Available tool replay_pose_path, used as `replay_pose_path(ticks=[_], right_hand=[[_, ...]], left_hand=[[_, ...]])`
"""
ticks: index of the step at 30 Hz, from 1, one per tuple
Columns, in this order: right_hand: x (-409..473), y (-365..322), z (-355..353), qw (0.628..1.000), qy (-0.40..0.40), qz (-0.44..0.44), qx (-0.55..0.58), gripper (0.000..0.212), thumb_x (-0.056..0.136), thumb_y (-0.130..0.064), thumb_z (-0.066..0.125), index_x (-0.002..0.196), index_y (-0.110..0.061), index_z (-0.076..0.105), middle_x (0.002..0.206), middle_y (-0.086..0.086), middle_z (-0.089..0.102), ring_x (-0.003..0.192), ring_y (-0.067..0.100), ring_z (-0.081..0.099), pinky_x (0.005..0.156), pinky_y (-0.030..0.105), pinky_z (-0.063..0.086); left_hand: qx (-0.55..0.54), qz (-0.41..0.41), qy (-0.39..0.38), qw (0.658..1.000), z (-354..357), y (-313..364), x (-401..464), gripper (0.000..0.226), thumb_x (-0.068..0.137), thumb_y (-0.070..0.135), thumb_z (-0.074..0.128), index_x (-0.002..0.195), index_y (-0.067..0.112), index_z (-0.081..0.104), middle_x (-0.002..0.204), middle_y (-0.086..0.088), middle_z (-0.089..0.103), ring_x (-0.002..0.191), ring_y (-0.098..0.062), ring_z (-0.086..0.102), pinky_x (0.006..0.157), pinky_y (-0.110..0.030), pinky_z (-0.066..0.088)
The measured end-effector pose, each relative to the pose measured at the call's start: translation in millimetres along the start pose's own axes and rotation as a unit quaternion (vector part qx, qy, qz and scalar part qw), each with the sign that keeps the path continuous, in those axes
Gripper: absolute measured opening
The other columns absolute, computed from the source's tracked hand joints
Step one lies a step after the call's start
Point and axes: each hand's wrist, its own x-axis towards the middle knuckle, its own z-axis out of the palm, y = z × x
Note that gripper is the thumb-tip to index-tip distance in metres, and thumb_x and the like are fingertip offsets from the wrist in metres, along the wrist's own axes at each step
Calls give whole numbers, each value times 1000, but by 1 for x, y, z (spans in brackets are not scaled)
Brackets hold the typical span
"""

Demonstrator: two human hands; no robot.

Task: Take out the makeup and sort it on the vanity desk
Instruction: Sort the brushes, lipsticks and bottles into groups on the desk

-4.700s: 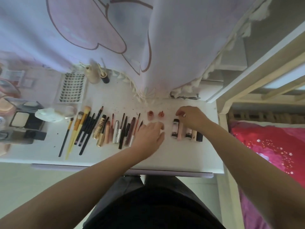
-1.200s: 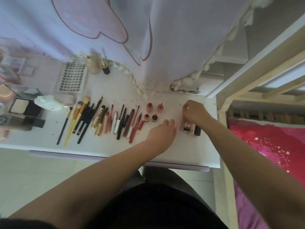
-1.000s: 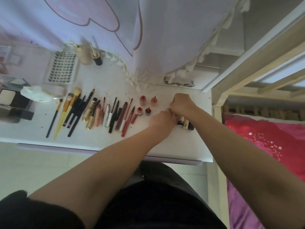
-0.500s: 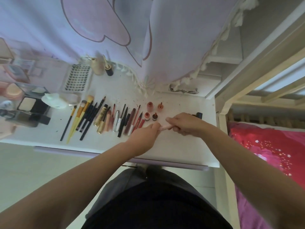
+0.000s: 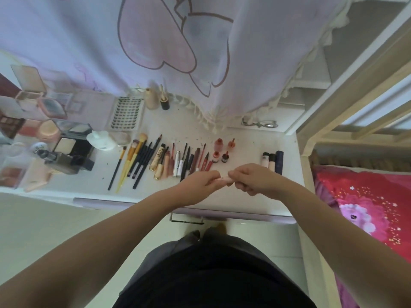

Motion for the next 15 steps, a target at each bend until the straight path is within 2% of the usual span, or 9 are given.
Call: replay_pose_path(ticks=[4,7,11,13,15], right_hand=[[-2,0,10,998,33,-51,-22,22,95,-29,52,90,-12,65,60,-11,54,51,2,44,50,14,40],[-3,-1,18,996,45,-69,-21,14,93,-28,56,95,-18,66,70,-9,61,60,0,53,57,15,45],[-8,-8,19,998,-52,-3,-28,33,97,-40,45,90,-18,68,57,-10,53,49,5,41,49,15,38],[-8,-8,19,995,-93,0,-25,33,97,-40,46,93,-18,70,54,-11,49,46,4,37,46,13,36],[-10,-4,11,996,-90,-4,-18,29,94,-38,52,92,-17,72,55,-10,49,46,4,36,45,12,35]], left_hand=[[-51,-29,-50,997,-12,2,-7,36,95,50,38,77,21,50,63,8,46,52,-4,40,51,-17,35],[-85,-52,-83,992,-18,3,-14,37,95,50,38,79,19,52,60,7,45,46,-4,37,46,-17,36],[-37,-25,-101,994,-22,4,-22,37,92,56,38,76,26,53,62,10,47,46,3,41,48,-11,37],[-61,-33,-157,985,-26,5,-23,37,92,55,39,78,24,52,59,11,45,46,-1,38,46,-13,37],[-109,-61,-214,969,-37,-1,-26,34,95,47,40,77,21,50,55,13,42,44,-3,33,43,-14,33]])
